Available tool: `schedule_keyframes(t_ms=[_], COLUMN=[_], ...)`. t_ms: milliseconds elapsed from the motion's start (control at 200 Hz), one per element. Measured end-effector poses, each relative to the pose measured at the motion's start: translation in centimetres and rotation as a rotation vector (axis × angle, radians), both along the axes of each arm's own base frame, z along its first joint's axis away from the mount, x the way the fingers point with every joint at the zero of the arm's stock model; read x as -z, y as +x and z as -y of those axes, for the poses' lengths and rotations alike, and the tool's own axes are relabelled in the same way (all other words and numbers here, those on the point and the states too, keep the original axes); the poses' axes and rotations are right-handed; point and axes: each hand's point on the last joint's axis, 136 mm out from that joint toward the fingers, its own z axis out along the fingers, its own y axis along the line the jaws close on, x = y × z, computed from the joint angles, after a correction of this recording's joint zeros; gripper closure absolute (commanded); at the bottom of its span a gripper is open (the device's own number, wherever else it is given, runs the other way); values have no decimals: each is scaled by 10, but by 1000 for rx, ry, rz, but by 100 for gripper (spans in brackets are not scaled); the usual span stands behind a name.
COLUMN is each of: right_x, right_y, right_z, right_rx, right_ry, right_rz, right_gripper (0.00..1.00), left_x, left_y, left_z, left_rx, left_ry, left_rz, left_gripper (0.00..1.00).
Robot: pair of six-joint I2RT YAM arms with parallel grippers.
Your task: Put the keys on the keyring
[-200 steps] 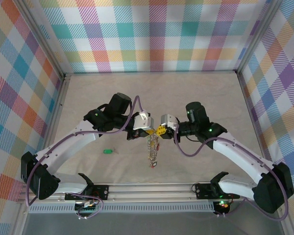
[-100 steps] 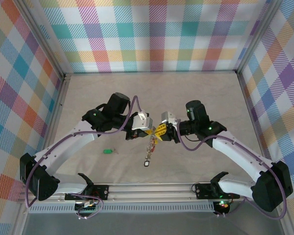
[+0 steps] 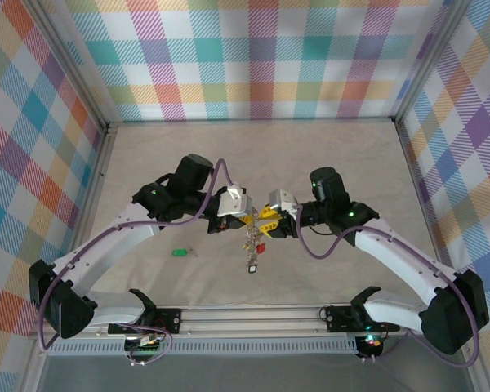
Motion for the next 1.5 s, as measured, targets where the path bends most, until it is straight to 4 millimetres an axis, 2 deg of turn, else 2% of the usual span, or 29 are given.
schedule_keyframes(t_ms=[275,440,550,665,960,1110,1500], right_x=[-7,-8,-6,-4,9,9,1], right_y=[-4,-1,3,7,12,10,8], right_z=[-3,-7,-7,-6,-4,-3,-1], right_rx=[6,21,38,54,86,92,124], right_ry=[12,9,5,-8,-31,-4,67], right_rz=[112,160,174,190,196,193,216], right_gripper=[70,82,80,70,75,66,68], left_x=[-2,-2,-3,-4,-5,-5,-6], left_y=[-3,-4,-3,-3,-3,-3,-4], left_z=[1,1,1,1,2,2,3], left_rx=[10,9,7,6,12,14,18], left_ry=[-11,-15,-18,-21,-29,-31,-36], left_rz=[-17,-29,-28,-25,-24,-26,-31], left_gripper=[100,100,100,100,100,100,100])
